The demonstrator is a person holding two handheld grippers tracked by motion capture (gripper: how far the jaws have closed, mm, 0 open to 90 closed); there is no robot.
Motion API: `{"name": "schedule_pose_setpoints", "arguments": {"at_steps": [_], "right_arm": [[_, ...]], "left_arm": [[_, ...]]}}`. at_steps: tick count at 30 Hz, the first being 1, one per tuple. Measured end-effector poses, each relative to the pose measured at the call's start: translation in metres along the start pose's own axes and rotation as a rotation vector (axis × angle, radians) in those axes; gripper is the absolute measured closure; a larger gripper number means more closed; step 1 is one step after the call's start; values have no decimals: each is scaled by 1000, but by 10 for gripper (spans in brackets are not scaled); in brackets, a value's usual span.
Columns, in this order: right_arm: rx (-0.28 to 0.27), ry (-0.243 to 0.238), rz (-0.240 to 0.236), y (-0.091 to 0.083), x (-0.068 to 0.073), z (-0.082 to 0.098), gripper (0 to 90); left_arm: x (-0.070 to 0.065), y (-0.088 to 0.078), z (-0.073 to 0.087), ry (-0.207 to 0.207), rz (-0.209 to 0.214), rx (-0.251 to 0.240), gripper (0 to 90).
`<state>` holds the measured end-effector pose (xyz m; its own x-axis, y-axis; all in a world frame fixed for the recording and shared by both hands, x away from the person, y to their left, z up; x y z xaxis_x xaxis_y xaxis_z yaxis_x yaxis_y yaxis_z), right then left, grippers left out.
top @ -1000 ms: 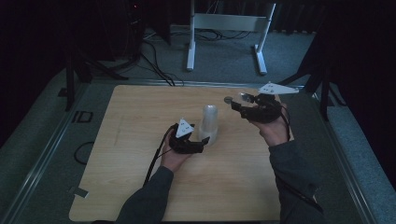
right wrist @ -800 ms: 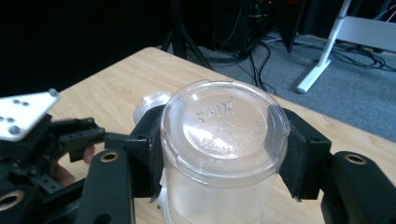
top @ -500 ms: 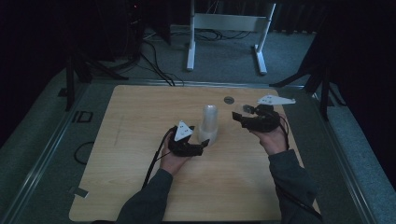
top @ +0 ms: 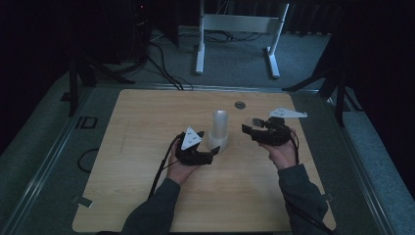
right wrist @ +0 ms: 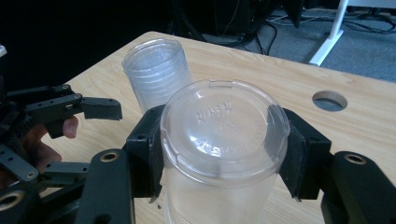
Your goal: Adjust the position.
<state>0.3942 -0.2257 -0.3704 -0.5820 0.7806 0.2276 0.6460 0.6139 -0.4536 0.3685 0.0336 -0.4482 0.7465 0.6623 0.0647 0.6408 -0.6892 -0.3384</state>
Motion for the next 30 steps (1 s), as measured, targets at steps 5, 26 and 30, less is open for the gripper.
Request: {"name": "schedule_pose_setpoints", "arguments": {"at_steps": [5, 26, 30], "right_arm": [[-16, 77, -35, 1, -3, 10, 411], [-70, 252, -118, 5, -7, 38, 411], [-89, 271, -124, 6, -5, 43, 411]], "left_arm": [[-3, -3, -4, 15, 12, -7, 196], [-21, 3, -21, 69, 132, -21, 197], [-25, 7, -23, 82, 147, -20, 197]]}}
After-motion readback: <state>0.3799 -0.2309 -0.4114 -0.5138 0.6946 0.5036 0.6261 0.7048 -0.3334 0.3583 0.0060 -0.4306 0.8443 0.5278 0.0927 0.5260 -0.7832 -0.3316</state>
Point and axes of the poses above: each handheld gripper's, and its own axes: y roughly forward along the jaws, z roughly out of its underside, x roughly to its left, the point moved 2 cm from there along y, roughly forward along the jaws, and after that the axes turned 5 degrees about y, right-handed, at the moved point
